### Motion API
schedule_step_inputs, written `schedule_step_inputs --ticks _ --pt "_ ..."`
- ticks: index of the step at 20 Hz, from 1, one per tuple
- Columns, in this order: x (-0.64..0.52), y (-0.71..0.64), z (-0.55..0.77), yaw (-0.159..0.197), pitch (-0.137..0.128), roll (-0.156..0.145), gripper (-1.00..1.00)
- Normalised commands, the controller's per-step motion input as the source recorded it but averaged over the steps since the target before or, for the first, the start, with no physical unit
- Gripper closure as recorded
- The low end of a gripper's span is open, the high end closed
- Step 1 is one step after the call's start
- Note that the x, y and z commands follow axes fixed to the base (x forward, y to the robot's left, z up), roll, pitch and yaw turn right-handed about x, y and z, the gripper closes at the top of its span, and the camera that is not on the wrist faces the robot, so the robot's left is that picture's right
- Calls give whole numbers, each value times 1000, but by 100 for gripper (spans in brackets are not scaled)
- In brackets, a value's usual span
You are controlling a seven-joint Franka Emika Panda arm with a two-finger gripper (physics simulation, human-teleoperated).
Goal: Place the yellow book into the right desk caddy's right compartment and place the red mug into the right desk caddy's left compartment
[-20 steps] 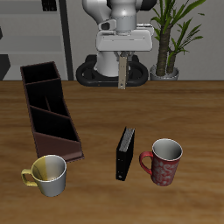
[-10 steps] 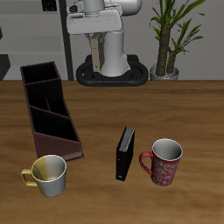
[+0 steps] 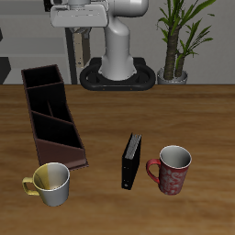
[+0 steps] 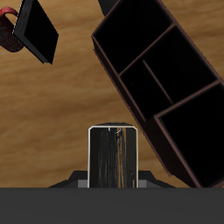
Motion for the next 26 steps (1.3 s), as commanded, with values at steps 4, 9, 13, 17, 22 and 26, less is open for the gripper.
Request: schedule_step_inputs --ticks 4,9,13,17,22,26 --pt "-267 -354 79 18 22 0 100" --pt "-151 -409 181 -16 9 -5 100" --pt "192 -630 184 -71 35 -33 100" --pt "161 -385 98 -38 23 -24 100" --pt "191 -558 175 4 33 -5 100" --pt "148 -482 126 -22 -21 -34 100"
